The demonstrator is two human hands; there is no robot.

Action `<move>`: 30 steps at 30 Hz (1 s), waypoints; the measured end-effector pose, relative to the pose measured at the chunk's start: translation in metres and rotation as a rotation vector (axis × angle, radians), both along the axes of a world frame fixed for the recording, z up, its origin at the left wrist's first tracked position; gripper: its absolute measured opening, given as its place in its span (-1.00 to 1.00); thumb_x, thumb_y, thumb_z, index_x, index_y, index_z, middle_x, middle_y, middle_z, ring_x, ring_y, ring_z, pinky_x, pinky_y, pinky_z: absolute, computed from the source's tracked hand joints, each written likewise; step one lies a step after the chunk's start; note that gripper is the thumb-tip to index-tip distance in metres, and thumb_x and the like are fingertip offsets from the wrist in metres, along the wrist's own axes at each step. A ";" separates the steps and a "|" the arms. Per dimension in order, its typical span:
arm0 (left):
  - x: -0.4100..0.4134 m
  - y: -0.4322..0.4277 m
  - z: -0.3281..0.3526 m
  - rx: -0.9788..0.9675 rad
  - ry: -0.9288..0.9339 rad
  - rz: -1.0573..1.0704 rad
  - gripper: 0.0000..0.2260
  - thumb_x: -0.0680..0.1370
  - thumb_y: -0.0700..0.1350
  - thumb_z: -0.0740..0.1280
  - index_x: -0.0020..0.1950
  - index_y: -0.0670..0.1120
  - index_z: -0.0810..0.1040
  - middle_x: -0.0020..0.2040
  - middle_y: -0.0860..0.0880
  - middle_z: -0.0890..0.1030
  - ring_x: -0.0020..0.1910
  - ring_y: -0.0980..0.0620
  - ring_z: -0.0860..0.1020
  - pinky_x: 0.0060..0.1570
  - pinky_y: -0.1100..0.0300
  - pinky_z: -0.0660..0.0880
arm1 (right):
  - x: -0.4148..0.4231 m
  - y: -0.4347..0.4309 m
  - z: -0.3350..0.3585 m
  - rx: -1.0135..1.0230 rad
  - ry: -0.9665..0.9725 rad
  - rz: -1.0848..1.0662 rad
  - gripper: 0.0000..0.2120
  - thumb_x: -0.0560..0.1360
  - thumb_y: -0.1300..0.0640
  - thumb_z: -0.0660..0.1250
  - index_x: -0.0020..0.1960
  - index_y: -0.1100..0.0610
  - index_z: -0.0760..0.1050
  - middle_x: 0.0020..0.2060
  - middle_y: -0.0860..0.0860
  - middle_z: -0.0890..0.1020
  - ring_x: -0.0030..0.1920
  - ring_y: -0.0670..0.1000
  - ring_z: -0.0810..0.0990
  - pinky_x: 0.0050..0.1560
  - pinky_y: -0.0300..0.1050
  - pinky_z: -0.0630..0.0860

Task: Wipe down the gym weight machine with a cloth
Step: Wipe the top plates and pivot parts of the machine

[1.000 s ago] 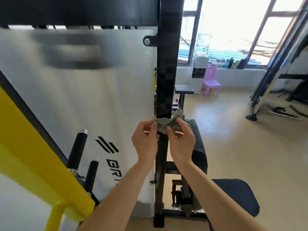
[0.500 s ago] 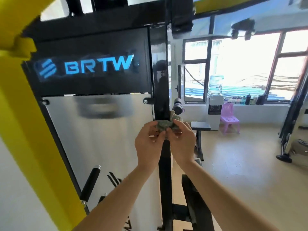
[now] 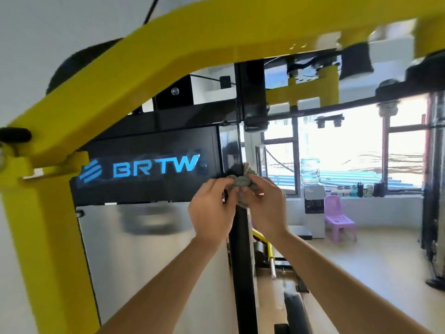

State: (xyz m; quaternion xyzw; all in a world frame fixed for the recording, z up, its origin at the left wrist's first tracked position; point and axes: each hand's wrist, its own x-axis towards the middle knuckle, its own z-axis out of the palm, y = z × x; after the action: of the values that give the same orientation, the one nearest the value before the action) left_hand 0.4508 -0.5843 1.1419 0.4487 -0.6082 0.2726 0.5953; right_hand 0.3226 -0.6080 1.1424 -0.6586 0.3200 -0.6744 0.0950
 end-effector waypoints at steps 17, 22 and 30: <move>0.005 -0.020 0.148 -0.108 0.156 -0.041 -0.86 0.59 -0.03 0.36 0.12 0.05 0.66 -0.02 0.09 0.63 -0.07 0.04 0.61 -0.13 -0.03 0.59 | 0.022 -0.002 0.135 -0.432 0.266 -0.398 -0.67 0.53 0.36 0.33 0.29 0.31 0.53 0.20 0.28 0.55 0.21 0.27 0.50 0.22 0.12 0.45; 0.007 -0.023 0.145 -0.105 0.056 -0.045 -0.80 0.58 -0.10 0.38 0.18 0.02 0.66 -0.01 0.01 0.63 -0.08 -0.02 0.58 -0.14 0.05 0.55 | 0.016 -0.003 0.143 -0.426 0.471 -0.519 -0.74 0.50 0.36 0.36 0.18 0.27 0.57 0.09 0.21 0.54 0.11 0.19 0.49 0.02 0.05 0.50; -0.023 -0.010 0.130 -0.097 -0.046 -0.179 -0.88 0.56 -0.10 0.43 0.08 -0.03 0.70 -0.06 0.04 0.63 -0.10 0.16 0.42 -0.17 0.44 0.25 | -0.037 0.031 0.129 -0.535 0.553 -0.708 -0.83 0.35 0.36 0.52 -0.07 0.24 0.64 -0.12 0.15 0.62 -0.05 0.15 0.57 -0.15 -0.04 0.58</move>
State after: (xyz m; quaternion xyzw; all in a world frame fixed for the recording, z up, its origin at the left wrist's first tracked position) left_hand 0.4277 -0.5948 1.2717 0.3567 -0.6456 0.2576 0.6241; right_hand 0.2860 -0.5769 1.2714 -0.6647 0.3529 -0.5244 -0.3983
